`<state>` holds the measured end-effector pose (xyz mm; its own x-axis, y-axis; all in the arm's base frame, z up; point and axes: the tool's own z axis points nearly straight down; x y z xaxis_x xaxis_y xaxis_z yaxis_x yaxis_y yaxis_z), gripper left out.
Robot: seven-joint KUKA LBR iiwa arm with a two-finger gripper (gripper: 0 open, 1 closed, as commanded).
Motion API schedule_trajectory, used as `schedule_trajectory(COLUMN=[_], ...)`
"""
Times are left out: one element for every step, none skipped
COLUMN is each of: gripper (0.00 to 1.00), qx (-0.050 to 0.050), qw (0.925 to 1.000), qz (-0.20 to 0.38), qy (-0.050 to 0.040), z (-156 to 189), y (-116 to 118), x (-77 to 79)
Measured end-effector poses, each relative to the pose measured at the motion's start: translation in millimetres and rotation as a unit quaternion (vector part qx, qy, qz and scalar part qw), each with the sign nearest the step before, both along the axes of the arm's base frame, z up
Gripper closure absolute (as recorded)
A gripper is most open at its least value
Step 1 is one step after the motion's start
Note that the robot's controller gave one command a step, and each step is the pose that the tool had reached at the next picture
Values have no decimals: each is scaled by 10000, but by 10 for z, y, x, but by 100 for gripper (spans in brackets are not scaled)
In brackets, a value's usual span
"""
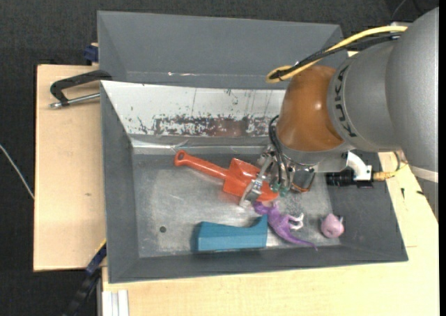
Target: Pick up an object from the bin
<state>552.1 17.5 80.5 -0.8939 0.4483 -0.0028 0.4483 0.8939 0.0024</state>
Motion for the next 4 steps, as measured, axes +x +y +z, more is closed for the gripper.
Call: schedule_trajectory(gripper=[100,100,100,100], qx=[0,0,1,0], qw=[10000,10000,10000,10000], qz=[1,0,2,3], qy=[-1,24,46,3], z=[0,43,255,431], y=[0,1,3,3], x=[1,-12,-25,-1])
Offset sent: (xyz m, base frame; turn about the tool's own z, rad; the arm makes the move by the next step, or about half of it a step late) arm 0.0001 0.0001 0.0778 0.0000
